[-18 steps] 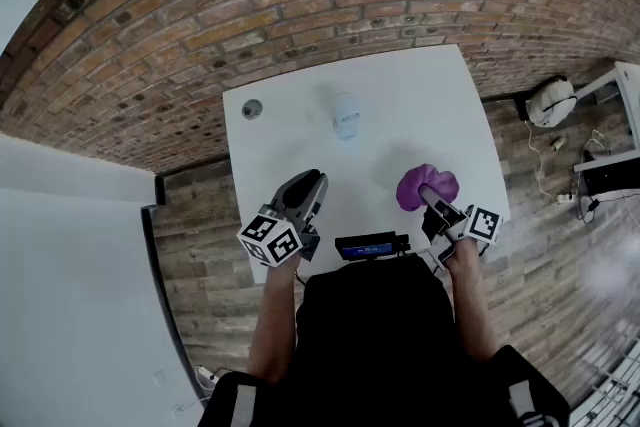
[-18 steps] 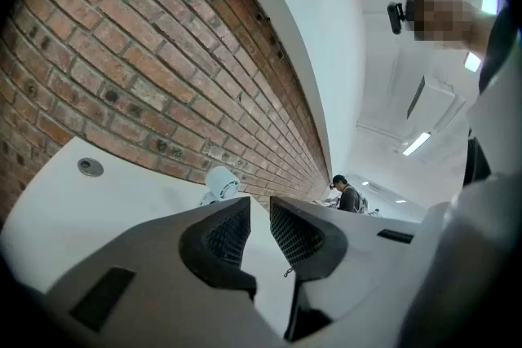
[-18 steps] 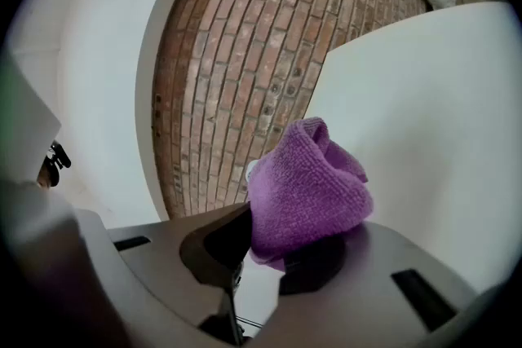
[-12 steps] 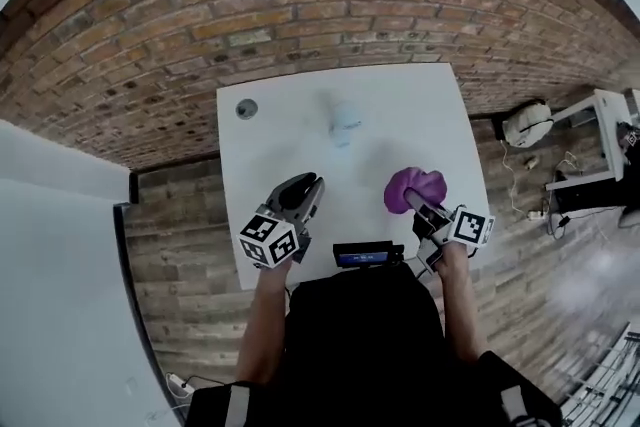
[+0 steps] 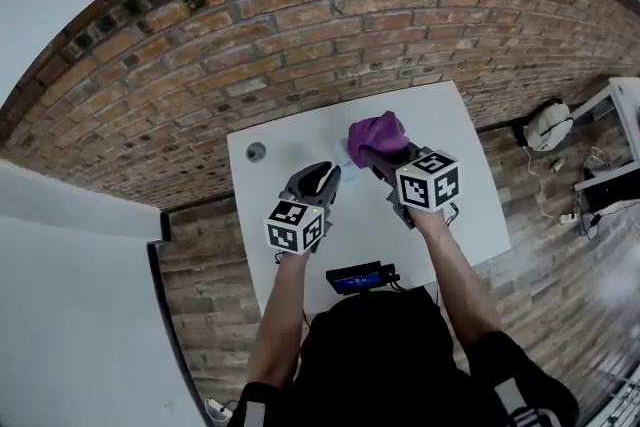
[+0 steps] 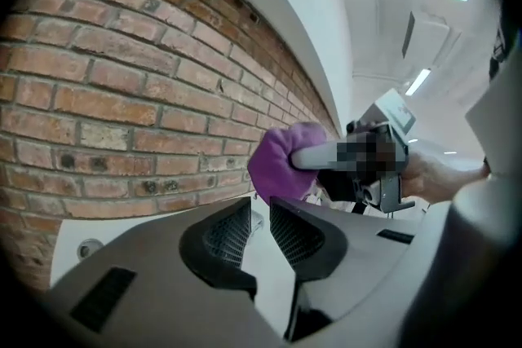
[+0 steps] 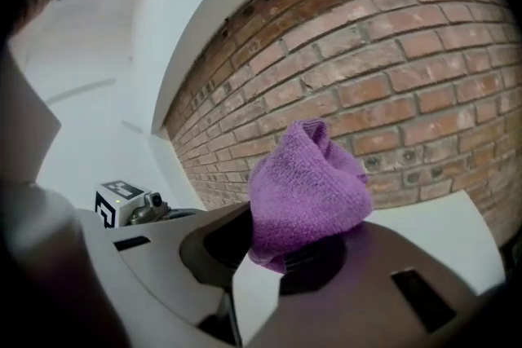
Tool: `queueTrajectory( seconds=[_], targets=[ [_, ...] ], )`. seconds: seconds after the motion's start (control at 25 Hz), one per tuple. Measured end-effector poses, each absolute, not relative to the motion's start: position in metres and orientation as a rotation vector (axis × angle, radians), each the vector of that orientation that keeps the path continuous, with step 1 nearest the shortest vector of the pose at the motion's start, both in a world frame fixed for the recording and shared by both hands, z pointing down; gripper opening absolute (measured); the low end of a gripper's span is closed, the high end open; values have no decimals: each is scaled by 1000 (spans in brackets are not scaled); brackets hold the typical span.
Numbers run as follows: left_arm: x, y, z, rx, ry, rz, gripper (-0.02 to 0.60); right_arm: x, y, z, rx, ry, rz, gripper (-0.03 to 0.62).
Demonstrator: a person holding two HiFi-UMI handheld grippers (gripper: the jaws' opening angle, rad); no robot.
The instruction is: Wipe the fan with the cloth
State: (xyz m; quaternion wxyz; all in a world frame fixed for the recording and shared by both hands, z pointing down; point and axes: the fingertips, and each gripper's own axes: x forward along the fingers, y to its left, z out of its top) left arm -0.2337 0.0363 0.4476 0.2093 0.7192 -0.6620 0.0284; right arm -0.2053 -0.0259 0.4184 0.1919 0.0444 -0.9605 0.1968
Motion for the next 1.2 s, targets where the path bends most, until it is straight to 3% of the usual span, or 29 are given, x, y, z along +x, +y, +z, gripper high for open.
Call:
queueTrajectory(
  seconds=[0.24,0.56,0.8,0.92,1.2],
  targets=[
    [-236,4,480,1879,-1794,319,64,-252,-37,468,56,-2625,530,64],
    [-238,-7,488,1864,-1756,484,64,-213,-81,528,204,-2571,910,65],
    [-235,-17,492,1845,-1703,725,64,-227,-66,479,54,-2698,951,65],
    [-227,-16,493,1836,-1672,777,27,-239,-46,482,-13,-2726,936,66],
    [-224,-15,494,1833,-1681,837,17,-210,-52,583,130,-2467,1134,64]
  ],
)
